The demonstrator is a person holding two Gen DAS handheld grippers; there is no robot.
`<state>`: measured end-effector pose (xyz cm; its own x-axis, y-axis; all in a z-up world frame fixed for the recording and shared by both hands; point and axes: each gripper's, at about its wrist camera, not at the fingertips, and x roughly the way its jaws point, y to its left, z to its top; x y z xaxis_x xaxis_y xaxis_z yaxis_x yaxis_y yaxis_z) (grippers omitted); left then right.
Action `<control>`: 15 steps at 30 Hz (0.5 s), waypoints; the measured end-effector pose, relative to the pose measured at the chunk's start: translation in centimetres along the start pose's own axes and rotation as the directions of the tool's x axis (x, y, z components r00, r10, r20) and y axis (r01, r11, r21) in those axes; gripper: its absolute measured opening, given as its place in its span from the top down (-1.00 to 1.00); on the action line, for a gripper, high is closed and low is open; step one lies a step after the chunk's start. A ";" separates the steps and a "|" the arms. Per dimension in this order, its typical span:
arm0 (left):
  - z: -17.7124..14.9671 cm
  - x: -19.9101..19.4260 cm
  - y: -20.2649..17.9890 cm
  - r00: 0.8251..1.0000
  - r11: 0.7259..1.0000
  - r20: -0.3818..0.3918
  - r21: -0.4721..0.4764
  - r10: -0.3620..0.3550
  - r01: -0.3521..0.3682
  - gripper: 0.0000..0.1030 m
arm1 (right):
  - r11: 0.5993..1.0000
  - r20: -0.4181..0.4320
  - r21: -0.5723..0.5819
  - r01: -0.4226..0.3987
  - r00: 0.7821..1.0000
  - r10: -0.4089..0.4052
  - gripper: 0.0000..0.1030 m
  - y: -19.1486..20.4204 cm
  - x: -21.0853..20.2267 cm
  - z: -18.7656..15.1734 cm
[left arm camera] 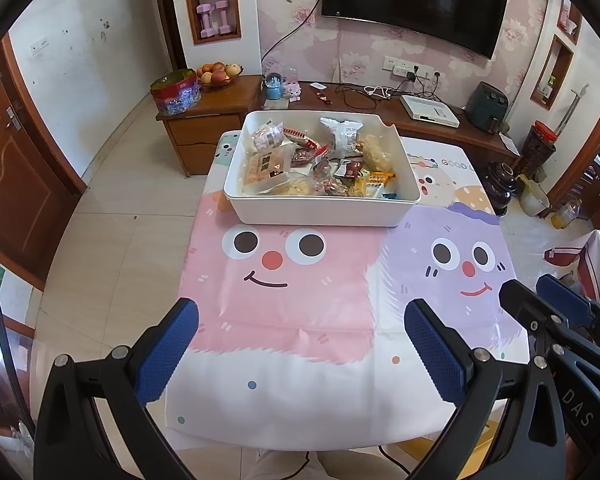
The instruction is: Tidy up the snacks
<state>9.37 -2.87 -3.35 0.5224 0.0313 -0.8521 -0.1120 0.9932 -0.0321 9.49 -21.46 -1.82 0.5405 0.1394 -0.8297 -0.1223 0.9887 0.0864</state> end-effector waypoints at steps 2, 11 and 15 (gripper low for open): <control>0.0 0.0 0.0 1.000 1.000 0.000 0.001 -0.001 0.001 -0.99 | 1.000 0.000 0.000 0.000 1.000 0.000 0.06 0.2 0.0 0.1; 0.2 0.1 0.5 1.000 1.000 -0.009 -0.002 0.005 -0.005 -0.99 | 1.000 0.001 0.000 -0.001 1.000 0.001 0.06 0.3 -0.1 0.2; 0.2 0.1 0.4 1.000 1.000 -0.010 -0.003 0.004 -0.004 -0.99 | 1.000 0.001 -0.001 -0.002 1.000 0.002 0.06 0.2 0.0 0.2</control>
<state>9.53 -2.48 -3.33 0.5137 0.0346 -0.8572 -0.1171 0.9927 -0.0301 9.57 -21.22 -1.69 0.5414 0.1412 -0.8288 -0.1237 0.9884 0.0875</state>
